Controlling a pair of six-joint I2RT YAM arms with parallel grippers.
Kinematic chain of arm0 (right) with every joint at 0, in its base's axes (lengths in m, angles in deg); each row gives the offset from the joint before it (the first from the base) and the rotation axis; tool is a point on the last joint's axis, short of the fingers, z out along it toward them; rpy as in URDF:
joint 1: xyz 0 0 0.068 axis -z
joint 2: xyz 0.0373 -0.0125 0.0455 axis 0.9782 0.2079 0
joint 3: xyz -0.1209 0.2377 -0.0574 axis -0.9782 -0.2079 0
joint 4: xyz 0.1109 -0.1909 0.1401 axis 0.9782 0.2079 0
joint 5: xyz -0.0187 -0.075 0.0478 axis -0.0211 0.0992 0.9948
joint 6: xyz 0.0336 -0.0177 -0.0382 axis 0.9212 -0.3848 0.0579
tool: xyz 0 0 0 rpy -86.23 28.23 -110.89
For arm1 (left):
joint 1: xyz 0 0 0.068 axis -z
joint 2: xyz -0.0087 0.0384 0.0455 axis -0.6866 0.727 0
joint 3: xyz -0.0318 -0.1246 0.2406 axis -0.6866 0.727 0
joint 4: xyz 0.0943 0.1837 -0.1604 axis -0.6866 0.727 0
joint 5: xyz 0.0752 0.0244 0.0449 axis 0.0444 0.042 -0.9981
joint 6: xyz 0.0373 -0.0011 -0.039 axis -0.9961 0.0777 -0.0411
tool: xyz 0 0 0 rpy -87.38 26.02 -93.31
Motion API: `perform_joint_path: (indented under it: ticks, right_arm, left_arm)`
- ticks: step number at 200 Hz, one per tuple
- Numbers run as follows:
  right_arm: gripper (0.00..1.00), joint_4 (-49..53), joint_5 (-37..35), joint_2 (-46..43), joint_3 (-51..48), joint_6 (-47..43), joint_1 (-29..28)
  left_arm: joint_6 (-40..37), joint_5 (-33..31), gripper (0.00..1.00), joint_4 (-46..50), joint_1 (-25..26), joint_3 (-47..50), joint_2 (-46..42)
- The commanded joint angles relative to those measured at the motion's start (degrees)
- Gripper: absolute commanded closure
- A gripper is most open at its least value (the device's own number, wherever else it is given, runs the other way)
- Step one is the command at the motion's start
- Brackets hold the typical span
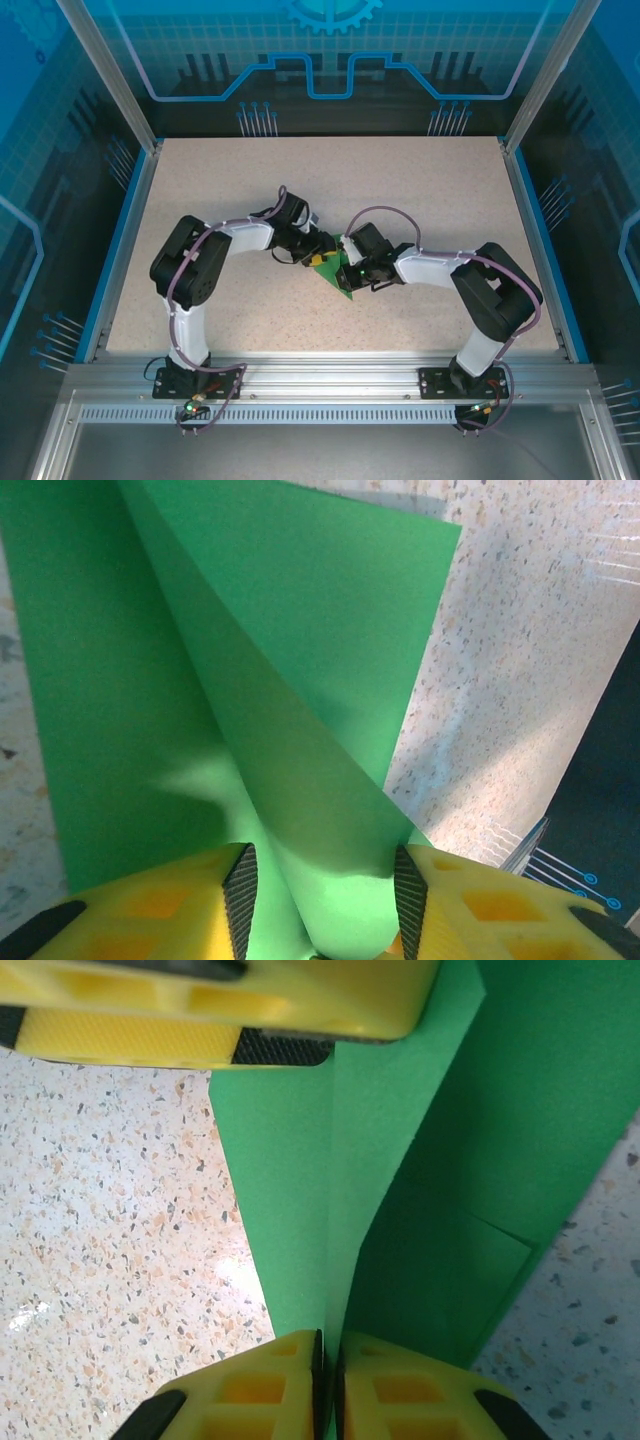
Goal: Fold a paper plane with a square sheet of paper (fold left side to right side)
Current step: Fourth fold the wing at the center of the table.
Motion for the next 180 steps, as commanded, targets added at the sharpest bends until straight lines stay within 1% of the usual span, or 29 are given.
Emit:
perform_joint_path:
  ticks: [1, 42, 68, 80, 106, 127, 149, 180]
  right_arm:
    - [0.86, -0.8, 2.2, 1.3, -0.1, 1.0, 0.9]
    - [0.84, -0.7, 2.9, 1.4, 0.1, 1.0, 1.1]
    - [0.82, -0.3, 3.8, 0.3, 0.5, 0.7, 1.6]
    - [0.79, -0.3, 4.8, -0.6, 0.7, 0.8, 2.0]
    - [0.7, -0.5, 8.4, -3.0, 0.7, 1.2, 3.8]
    - [0.62, -1.7, 13.2, -4.3, 0.5, 2.1, 6.5]
    - [0.59, -4.9, 17.5, -4.6, -0.5, 4.6, 9.7]
    - [0.59, -6.5, 20.9, -2.1, 0.2, 7.1, 11.9]
  left_arm:
    - [0.6, -0.3, 0.56, 2.4, 0.4, -1.8, 1.3]
    - [0.8, -1.9, 0.56, 5.0, 0.4, -2.3, 2.6]
    - [0.8, -2.4, 0.56, 5.7, 0.4, -2.3, 2.8]
    - [0.7, -2.6, 0.56, 5.9, 0.4, -2.3, 2.9]
    - [0.6, -2.6, 0.56, 6.2, 0.4, -2.5, 2.9]
    - [0.6, -2.6, 0.56, 6.3, 0.4, -2.6, 3.0]
    - [0.6, -2.5, 0.56, 6.3, 0.4, -2.7, 2.9]
    - [0.7, -2.6, 0.56, 6.2, 0.4, -2.7, 2.9]
